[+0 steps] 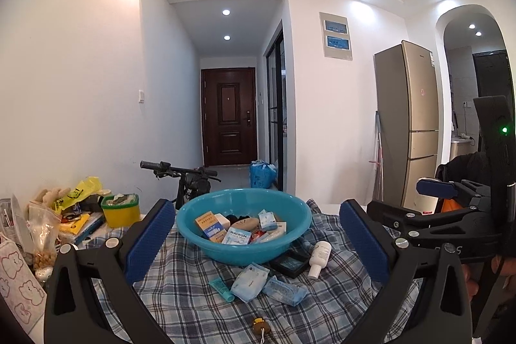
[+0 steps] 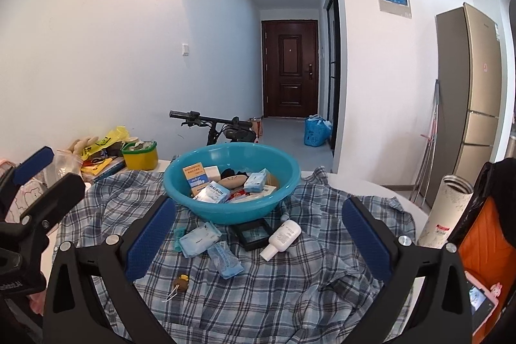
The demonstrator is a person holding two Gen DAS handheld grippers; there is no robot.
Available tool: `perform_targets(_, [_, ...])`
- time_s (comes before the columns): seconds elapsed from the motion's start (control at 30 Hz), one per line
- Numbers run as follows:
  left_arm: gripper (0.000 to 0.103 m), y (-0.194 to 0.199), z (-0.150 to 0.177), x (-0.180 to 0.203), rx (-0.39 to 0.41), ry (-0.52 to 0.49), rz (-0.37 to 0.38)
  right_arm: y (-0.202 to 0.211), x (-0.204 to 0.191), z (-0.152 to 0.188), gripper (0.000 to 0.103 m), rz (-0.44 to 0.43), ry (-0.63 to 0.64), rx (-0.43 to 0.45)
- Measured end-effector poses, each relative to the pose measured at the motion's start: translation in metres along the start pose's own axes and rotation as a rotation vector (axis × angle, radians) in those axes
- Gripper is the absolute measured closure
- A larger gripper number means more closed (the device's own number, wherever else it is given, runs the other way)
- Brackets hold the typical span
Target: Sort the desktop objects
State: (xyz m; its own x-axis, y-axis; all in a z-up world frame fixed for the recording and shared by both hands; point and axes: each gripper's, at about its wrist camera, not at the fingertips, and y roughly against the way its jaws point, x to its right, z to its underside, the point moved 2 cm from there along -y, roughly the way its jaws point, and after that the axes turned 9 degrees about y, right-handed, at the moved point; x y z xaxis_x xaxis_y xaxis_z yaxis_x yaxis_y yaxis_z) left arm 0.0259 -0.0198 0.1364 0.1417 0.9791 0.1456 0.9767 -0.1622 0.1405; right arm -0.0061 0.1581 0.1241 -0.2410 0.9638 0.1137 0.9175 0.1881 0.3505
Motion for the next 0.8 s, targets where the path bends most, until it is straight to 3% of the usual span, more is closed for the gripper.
perform_targets(0.13, [0.000,-0.010,0.020,0.000,-0.027,-0.002,0.013,-0.005,0.002,0.020,0.000,-0.057,-0.045,0.019])
perform_targets(0.33, [0.000,-0.030,0.048,-0.002,-0.087,0.002,-0.006,-0.013,0.008,0.044,0.000,-0.029,-0.048,0.044])
perform_targets(0.53, [0.000,-0.039,0.072,-0.008,-0.085,0.052,-0.006,-0.020,0.008,0.067,0.000,-0.008,-0.032,0.042])
perform_targets(0.67, [0.000,-0.046,0.084,-0.006,-0.093,0.051,0.013,-0.034,0.005,0.086,0.000,0.068,0.014,0.064])
perform_targets(0.8, [0.000,-0.054,0.095,-0.006,-0.080,0.032,-0.001,-0.048,0.008,0.100,0.000,0.013,-0.036,0.044])
